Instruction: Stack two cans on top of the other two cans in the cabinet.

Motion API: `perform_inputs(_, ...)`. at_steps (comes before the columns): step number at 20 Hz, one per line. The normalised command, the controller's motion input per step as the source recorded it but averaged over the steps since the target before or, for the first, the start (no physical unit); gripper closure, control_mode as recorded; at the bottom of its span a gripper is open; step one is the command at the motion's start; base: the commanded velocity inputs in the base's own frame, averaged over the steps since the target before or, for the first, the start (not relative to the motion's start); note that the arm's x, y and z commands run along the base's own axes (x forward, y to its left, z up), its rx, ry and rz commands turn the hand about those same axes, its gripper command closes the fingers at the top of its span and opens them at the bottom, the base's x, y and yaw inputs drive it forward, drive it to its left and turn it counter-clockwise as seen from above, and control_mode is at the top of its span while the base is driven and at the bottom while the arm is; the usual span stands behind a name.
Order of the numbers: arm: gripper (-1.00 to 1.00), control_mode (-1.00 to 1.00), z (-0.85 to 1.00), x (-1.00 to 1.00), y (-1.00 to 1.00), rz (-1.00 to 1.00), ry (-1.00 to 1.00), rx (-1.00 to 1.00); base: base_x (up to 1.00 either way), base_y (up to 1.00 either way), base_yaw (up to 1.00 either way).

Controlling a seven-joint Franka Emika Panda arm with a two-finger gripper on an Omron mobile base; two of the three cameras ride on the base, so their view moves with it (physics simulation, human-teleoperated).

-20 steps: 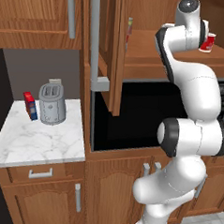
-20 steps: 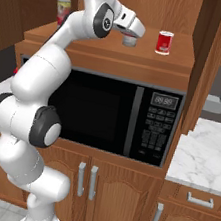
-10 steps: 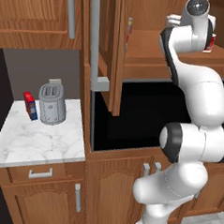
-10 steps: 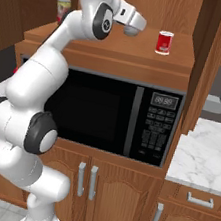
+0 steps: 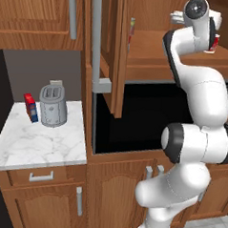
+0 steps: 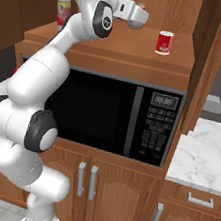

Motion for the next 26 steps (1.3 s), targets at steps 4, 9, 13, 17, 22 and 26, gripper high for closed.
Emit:
perform_inputs(4, 1.0, -1.0, 0.19, 0.0, -0.16, -0.04, 0.0, -0.05, 0.0, 0.0, 0.0)
perform_inputs(9, 1.0, -1.0, 0.2, -0.05, -0.17, -0.02, 0.0, -0.01, 0.0, 0.0, 0.0)
perform_inputs(13, 1.0, -1.0, 0.05, -0.14, -0.28, -0.03, 0.0, 0.0, 0.0, 0.0, 0.0)
perform_inputs(17, 1.0, -1.0, -0.03, -0.07, -0.29, -0.02, 0.0, 0.0, 0.0, 0.0, 0.0)
perform_inputs(22, 1.0, -1.0, -0.06, -0.02, -0.24, -0.01, 0.0, 0.0, 0.0, 0.0, 0.0)
perform_inputs(26, 1.0, -1.0, -0.08, 0.0, -0.18, -0.01, 0.0, 0.0, 0.0, 0.0, 0.0)
